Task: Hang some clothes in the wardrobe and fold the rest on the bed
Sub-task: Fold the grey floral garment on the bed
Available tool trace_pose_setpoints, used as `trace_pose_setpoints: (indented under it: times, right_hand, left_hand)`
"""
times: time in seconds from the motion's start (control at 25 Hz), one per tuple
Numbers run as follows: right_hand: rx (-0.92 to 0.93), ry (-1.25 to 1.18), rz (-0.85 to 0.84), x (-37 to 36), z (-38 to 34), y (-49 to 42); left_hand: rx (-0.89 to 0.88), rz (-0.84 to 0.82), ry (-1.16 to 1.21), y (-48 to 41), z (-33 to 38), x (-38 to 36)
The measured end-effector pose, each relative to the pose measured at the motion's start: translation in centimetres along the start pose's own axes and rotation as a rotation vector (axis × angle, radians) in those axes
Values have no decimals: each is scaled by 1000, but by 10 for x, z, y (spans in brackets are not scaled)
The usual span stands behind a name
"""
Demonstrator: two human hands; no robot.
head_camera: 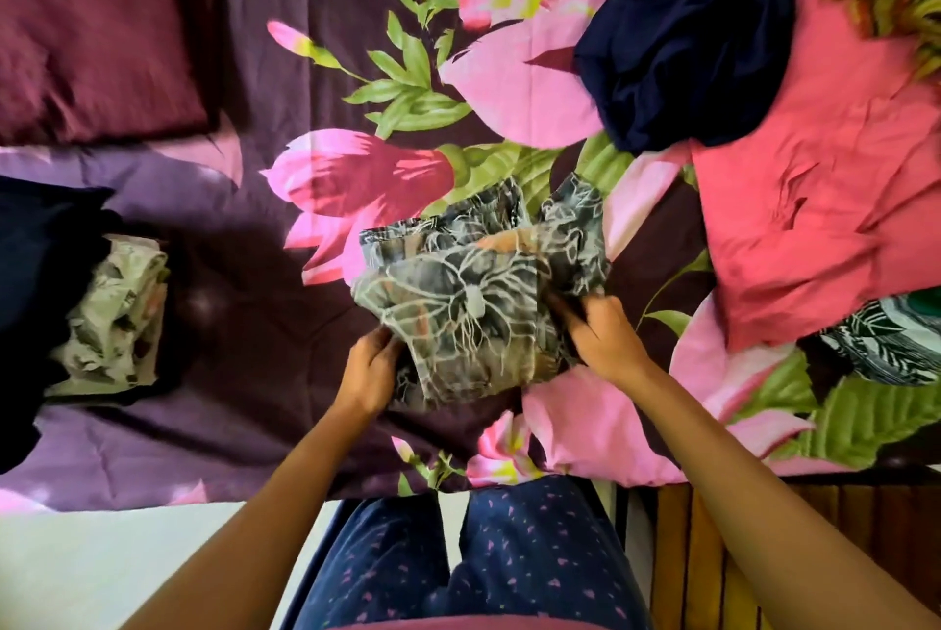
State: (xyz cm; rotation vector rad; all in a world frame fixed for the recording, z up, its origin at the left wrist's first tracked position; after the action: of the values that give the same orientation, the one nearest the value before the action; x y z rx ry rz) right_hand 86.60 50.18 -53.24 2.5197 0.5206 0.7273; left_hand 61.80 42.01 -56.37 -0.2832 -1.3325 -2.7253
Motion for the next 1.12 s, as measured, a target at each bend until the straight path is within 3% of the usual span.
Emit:
trace_pose_setpoints:
  times: [0.12, 0.2, 0.24, 0.32, 0.36, 0.44, 0.48, 0.56, 0.68, 0.76, 0.96, 1.04, 1.12]
  right_hand:
    - [-107, -31, 219, -2, 0, -23]
    - [-163, -37, 456, 0, -2, -29]
    - [-118, -30, 589, 2, -9, -28]
    - [95, 144, 767, 1, -31, -24]
    - [215, 253, 776, -4, -44, -25]
    - [425, 421, 641, -26, -67, -37]
    - [491, 500, 537, -38, -74, -45]
    - [464, 652, 291, -56, -69, -62]
    - [114, 740, -56, -65, -21, -80]
    - [32, 740, -135, -67, 0, -80]
    - [137, 682, -35, -64, -9, -78]
    - [178, 595, 169, -57, -14, -69]
    - [35, 484, 381, -45, -9, -58]
  left_hand:
    - [97, 273, -23, -15, 11, 8]
    - [224, 500, -120, -12, 12, 16]
    - [171, 596, -209, -9, 17, 21]
    - [-225, 703, -417, 2, 49, 22]
    - [-452, 689, -525, 3, 65, 16]
    - [-777, 550, -708, -5, 83, -5]
    - [-849, 459, -781, -14, 87, -16]
    - [-756, 285, -924, -34, 80, -30]
    - [-372, 59, -1092, -57, 42, -32]
    - [-289, 29, -1136, -61, 30, -32]
    - [-181, 108, -988, -48, 36, -29]
    - [-101, 210, -761, -40, 35, -22]
    - [-34, 316, -466, -33, 31, -14]
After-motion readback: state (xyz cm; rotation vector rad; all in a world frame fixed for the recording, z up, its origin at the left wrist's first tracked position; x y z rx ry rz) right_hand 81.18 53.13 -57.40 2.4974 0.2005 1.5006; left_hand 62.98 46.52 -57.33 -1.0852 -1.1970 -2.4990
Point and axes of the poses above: each hand's wrist, its own y-axis away from the middle knuckle, its own x-axis out of the back of the hand, z = x × y, the point moved 5 cm from there along -y, towards the middle knuckle, and after that the axes turned 6 degrees about -y, right-handed, at the moved point
